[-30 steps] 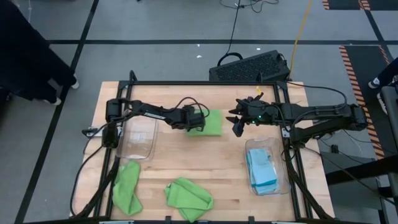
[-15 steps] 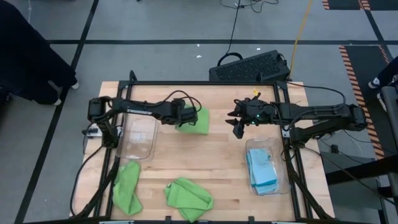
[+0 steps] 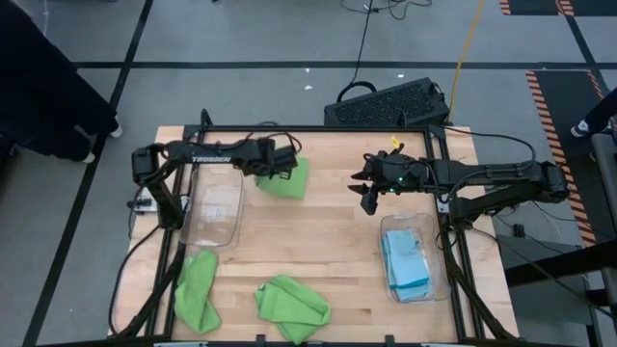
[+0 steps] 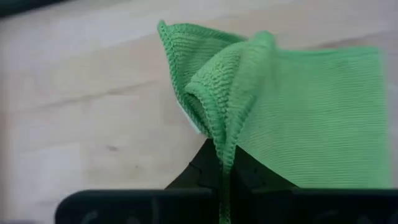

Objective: Sort microfiber towel by color & place in baskets
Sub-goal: Put the folded green microfiber towel into the left transparent bin, then fold the right green microfiber towel

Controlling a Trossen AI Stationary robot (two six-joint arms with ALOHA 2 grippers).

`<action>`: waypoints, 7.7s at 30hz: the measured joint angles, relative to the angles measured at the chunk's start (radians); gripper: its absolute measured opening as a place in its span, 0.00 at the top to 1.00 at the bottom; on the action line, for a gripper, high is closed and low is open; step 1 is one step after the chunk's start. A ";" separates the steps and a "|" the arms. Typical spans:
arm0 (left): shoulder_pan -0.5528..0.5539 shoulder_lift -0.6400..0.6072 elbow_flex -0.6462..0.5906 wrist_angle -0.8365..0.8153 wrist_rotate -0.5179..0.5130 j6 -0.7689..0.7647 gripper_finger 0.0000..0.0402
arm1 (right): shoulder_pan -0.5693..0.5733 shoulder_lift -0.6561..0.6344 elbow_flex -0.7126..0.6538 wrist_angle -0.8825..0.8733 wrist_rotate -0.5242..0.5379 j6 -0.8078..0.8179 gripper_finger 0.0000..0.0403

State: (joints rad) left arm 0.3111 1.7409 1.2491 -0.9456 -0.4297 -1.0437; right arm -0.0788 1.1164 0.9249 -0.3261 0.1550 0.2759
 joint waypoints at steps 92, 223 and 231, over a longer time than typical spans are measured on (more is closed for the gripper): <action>-0.412 -0.466 -0.398 -0.465 0.324 -1.078 0.44 | -0.031 0.000 -0.354 0.589 0.024 0.078 0.62; -1.276 0.170 0.009 0.185 0.044 -0.037 0.43 | 0.854 0.797 0.831 -0.210 0.162 0.626 0.47; -1.240 0.170 -0.084 0.210 0.016 -0.164 0.28 | 0.851 0.797 0.831 -0.235 0.154 0.628 0.41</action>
State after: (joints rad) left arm -0.9291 1.9106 1.1647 -0.7358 -0.4141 -1.2074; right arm 0.7718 1.9138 1.7557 -0.5609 0.3088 0.9043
